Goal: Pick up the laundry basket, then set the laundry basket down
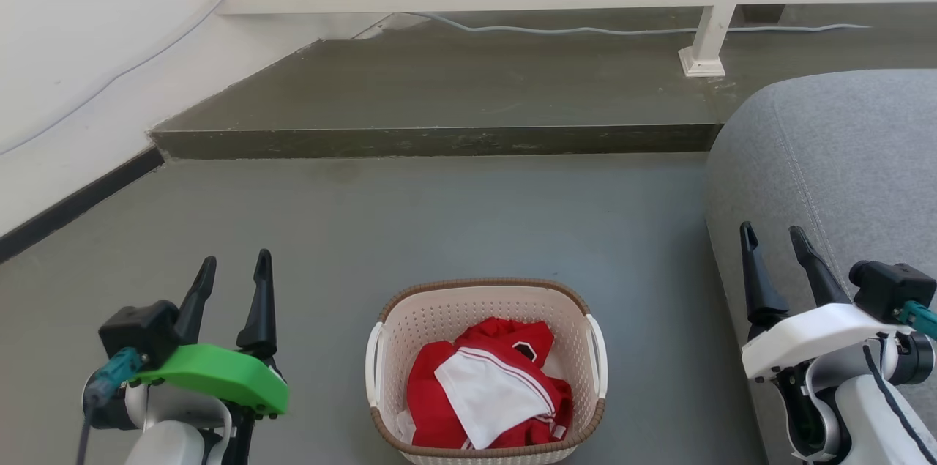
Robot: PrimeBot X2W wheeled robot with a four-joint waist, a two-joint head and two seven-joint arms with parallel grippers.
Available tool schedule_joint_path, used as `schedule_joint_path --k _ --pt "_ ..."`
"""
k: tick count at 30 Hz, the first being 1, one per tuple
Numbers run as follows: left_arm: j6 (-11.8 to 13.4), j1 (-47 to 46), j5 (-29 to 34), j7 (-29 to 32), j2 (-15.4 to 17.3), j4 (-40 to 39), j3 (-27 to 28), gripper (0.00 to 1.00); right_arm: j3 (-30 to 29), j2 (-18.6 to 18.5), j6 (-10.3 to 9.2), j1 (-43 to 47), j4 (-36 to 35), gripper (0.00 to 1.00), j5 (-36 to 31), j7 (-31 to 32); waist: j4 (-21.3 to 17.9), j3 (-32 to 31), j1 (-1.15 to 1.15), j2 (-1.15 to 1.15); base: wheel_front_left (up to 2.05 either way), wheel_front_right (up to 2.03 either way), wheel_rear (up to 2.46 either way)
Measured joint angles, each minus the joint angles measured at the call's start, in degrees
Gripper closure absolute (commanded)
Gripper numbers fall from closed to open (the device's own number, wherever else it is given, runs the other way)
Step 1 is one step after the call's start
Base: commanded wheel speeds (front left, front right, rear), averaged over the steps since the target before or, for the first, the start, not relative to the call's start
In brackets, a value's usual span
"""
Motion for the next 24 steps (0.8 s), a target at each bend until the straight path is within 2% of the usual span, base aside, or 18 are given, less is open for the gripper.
schedule_joint_path --k 7,24 --pt "1.0 0.0 5.8 -1.3 0.5 0.1 -1.1 0.00 0.6 0.3 -0.97 0.1 0.3 0.00 -4.8 -1.6 0.0 0.0 0.00 0.00 0.00 0.00 0.00" --pt "3.0 0.0 15.1 -4.0 0.5 2.1 -2.8 0.00 1.0 1.6 -2.14 1.2 0.5 0.00 -14.5 -4.5 0.1 -0.1 0.00 0.00 0.00 0.00 0.00"
